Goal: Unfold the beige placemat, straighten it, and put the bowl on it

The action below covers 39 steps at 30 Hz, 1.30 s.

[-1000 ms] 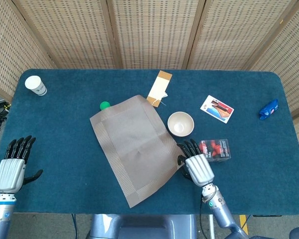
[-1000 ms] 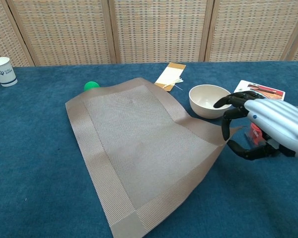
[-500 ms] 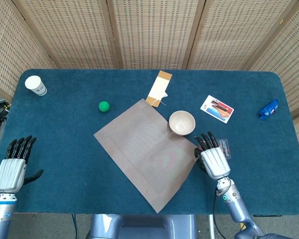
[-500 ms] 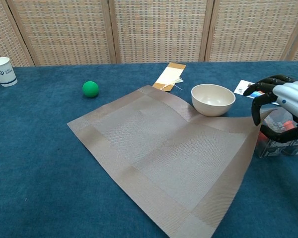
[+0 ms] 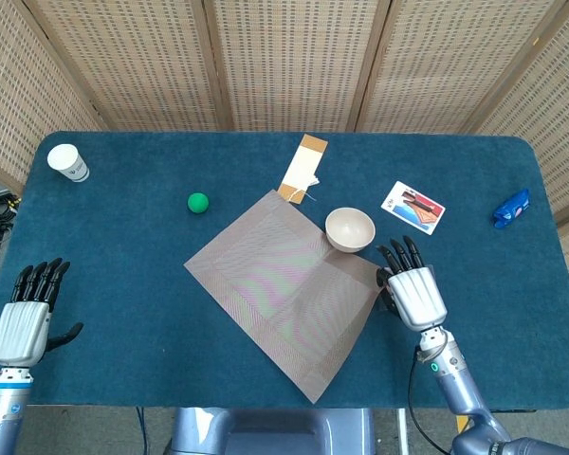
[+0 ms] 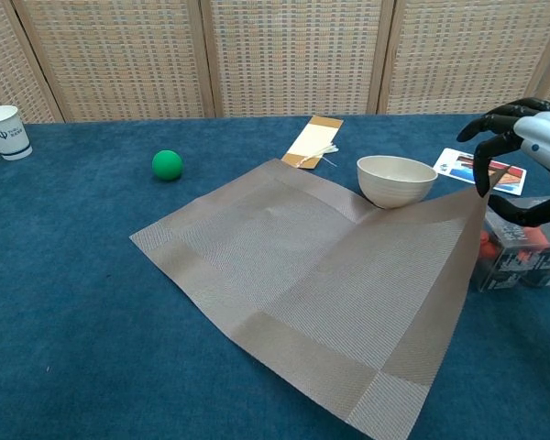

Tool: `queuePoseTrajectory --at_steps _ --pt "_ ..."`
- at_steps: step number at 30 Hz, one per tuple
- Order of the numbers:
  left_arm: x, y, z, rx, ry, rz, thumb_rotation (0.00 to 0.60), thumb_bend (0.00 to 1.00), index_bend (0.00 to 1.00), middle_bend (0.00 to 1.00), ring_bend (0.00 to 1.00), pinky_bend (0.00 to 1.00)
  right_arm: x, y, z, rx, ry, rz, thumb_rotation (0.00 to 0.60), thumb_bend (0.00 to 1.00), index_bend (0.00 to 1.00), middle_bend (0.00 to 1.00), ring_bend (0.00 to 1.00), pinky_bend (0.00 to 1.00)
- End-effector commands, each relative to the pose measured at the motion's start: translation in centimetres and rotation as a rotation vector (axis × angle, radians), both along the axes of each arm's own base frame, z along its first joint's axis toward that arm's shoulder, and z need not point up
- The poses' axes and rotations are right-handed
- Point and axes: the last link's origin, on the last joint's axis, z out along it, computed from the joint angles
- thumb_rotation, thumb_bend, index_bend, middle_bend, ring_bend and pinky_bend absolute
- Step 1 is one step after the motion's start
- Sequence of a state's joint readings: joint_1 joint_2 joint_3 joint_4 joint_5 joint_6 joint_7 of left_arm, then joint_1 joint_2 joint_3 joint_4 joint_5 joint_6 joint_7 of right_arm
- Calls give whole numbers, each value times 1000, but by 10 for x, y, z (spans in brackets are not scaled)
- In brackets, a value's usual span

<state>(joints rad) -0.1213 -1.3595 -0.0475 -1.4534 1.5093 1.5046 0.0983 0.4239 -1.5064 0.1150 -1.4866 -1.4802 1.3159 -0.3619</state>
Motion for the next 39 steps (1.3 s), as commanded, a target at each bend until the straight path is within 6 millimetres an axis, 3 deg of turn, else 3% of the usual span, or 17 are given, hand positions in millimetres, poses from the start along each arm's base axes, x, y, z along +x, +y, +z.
queuePoseTrajectory --at_steps 1,8,14,30,32,36,39 --pt "0 0 0 0 0 0 600 180 7 0 0 0 1 -3 2 -5 14 -1 600 626 652 258 135 90" --pt "-1 0 1 1 -2 2 600 180 7 0 0 0 -1 -16 13 -37 37 -21 600 626 653 258 136 91" --pt "-1 0 1 -1 -1 4 600 179 7 0 0 0 -11 -28 35 -89 57 -73 600 626 652 258 136 92" --pt "1 0 -1 -4 2 3 600 180 7 0 0 0 -31 -36 48 -143 124 -126 600 604 638 255 136 92" --pt "0 0 0 -4 2 3 600 180 7 0 0 0 -32 -36 51 -164 137 -124 600 547 593 232 132 87" --pt "0 0 0 -3 2 3 600 179 7 0 0 0 -35 -33 54 -168 150 -137 600 299 390 78 45 22" --pt "0 0 0 -3 2 3 600 180 7 0 0 0 -37 -30 58 -182 161 -152 600 240 276 6 2 0"
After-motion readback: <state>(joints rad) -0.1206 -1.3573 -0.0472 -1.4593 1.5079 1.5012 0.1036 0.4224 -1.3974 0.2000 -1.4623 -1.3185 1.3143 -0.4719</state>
